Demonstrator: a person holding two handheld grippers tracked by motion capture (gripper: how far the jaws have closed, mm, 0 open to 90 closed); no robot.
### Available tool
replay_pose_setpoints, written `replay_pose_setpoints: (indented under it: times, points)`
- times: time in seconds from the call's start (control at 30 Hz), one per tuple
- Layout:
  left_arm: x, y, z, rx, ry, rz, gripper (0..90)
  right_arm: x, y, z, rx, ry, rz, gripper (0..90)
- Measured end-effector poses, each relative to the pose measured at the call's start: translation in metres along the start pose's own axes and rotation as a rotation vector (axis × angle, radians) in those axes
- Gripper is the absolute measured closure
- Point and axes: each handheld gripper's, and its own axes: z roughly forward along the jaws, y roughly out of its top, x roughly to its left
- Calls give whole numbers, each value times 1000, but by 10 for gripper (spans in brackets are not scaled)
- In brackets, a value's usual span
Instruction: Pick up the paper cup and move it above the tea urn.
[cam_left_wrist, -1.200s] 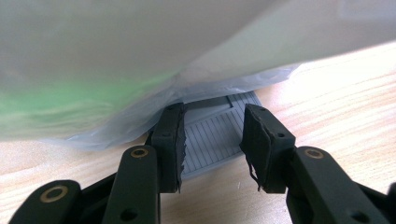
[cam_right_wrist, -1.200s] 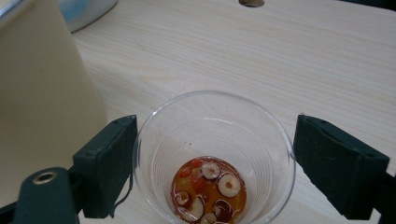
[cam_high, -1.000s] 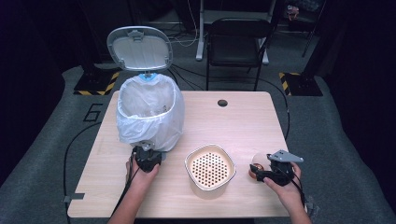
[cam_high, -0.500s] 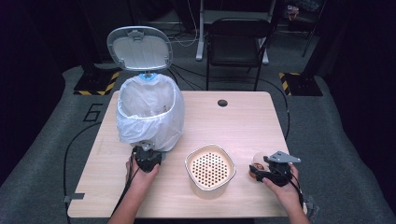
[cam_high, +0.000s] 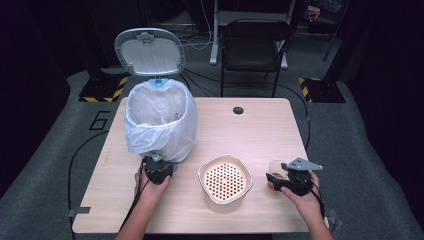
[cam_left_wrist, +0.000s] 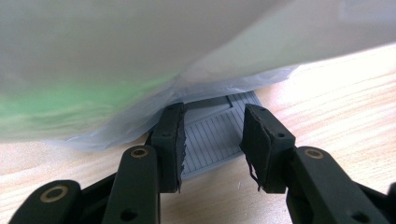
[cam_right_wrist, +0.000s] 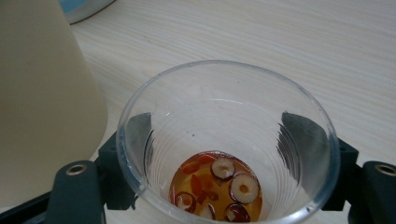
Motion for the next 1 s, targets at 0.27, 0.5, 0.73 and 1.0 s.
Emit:
replay_pose_setpoints:
  times: [0.27, 0.5, 0.73, 1.0]
  points:
    - [-1, 0, 0, -5, -1, -8, 590, 4, 18, 2, -17, 8, -50, 261]
    - [0, 0, 0, -3, -1, -6, 589, 6, 31, 7, -35, 37, -85, 282]
    - [-1, 0, 0, -4, -1, -6, 590, 7, 43, 16, -57, 83, -95, 290]
    - [-1, 0, 0, -6, 0, -9, 590, 12, 63, 24, -68, 120, -168, 294]
